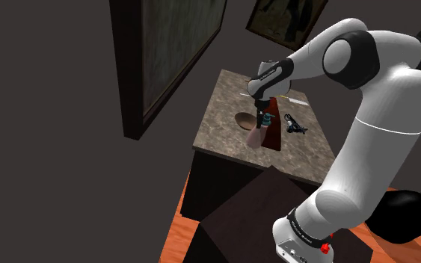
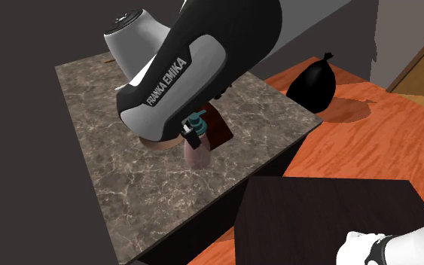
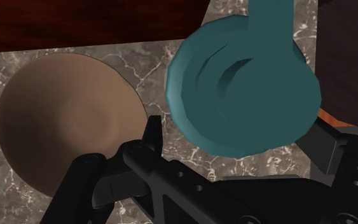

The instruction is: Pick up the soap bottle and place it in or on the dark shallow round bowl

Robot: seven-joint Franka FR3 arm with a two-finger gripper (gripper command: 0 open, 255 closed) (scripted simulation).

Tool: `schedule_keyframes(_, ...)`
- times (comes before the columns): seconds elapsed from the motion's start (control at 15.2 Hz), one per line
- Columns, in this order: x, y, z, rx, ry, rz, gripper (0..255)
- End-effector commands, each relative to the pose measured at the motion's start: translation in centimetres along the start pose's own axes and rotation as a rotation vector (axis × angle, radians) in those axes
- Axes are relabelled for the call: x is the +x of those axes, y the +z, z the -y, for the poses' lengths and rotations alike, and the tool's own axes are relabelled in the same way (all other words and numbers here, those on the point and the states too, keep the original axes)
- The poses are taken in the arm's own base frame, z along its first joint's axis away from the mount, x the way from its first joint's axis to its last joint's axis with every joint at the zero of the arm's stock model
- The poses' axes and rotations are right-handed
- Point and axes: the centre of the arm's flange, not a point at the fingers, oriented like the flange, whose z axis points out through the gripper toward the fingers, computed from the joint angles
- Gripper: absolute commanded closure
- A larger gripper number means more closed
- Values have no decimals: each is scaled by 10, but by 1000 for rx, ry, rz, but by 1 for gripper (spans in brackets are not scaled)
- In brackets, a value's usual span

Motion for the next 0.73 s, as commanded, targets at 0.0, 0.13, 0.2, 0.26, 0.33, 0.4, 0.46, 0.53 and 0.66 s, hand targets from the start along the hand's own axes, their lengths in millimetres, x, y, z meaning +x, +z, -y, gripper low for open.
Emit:
schedule_keyframes(0.0, 0, 0, 0, 0, 0, 0, 0)
schedule_keyframes(0.13, 0, 0, 0, 0, 0, 0, 0)
schedule_keyframes(0.2, 0, 0, 0, 0, 0, 0, 0)
schedule_keyframes(0.26, 0, 0, 0, 0, 0, 0, 255)
schedule_keyframes(0.33, 0, 0, 0, 0, 0, 0, 255)
schedule_keyframes(0.4, 0, 0, 0, 0, 0, 0, 255)
schedule_keyframes(0.46, 0, 0, 0, 0, 0, 0, 255)
schedule_keyframes(0.53, 0, 0, 0, 0, 0, 0, 255)
schedule_keyframes(0.66, 1, 0, 0, 0, 0, 0, 255)
